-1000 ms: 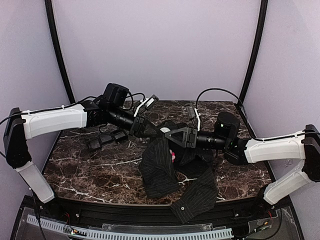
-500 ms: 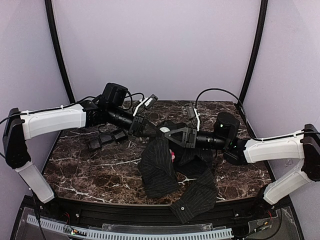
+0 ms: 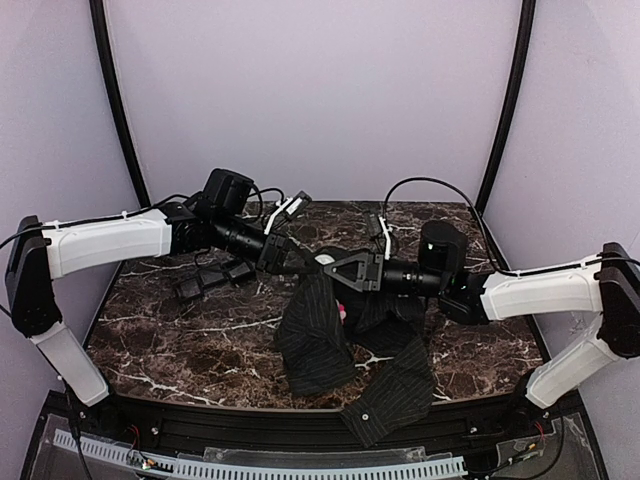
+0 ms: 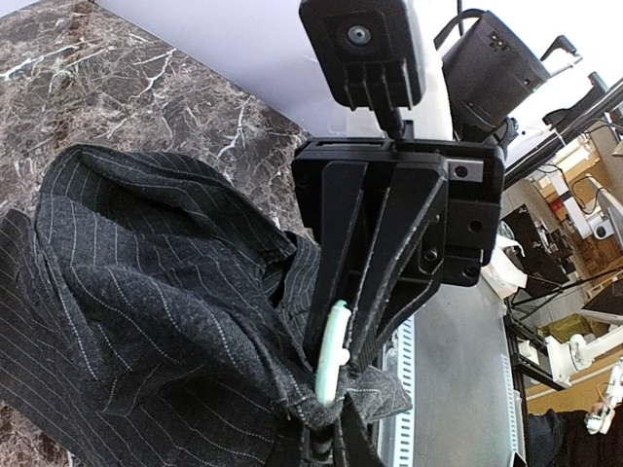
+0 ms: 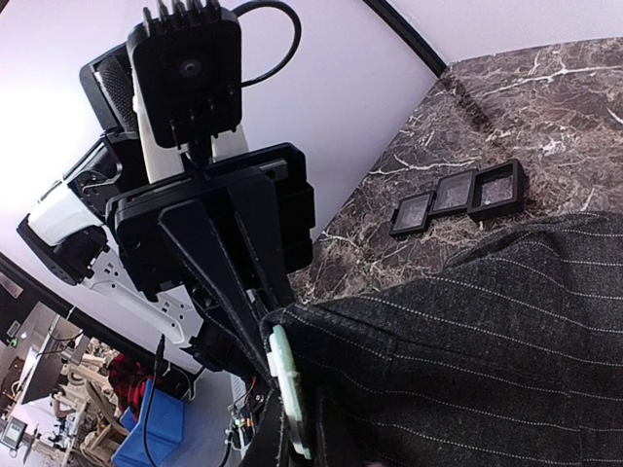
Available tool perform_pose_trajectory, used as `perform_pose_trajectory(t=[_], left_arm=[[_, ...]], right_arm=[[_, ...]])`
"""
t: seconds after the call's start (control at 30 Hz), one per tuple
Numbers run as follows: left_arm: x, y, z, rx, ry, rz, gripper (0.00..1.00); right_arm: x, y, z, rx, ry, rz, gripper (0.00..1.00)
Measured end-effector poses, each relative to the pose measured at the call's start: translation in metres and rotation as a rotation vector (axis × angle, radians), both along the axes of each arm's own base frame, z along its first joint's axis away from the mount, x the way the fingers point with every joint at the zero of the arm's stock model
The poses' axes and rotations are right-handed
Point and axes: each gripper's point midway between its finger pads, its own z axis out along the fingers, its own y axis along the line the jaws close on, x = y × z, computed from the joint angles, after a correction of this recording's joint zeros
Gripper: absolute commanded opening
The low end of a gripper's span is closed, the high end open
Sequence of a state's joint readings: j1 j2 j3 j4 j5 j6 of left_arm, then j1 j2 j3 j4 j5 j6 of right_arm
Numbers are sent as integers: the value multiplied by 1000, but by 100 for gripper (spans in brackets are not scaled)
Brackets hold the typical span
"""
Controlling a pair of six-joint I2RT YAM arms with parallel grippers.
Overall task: Remove the brooch from the garment
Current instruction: Open the brooch with the crumpled clothing.
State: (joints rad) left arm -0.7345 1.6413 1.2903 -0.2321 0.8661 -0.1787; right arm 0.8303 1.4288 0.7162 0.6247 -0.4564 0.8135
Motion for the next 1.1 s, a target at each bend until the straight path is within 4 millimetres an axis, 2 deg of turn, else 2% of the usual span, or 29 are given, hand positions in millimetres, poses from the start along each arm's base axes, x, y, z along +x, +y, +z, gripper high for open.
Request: perform_pose_trajectory(t=[0.33,0.73,1.1], left_arm=[[4,3,-8,32,7,29,1],[3,3,-9,35,9,26,1],[-6,-2,-4,18,-3,-14,1]], right_arm=[[5,4,-8,-9,41,9,0],[2,5,-8,-36,-10,64,0],[-7,0,-1,-49,-51,98,17]])
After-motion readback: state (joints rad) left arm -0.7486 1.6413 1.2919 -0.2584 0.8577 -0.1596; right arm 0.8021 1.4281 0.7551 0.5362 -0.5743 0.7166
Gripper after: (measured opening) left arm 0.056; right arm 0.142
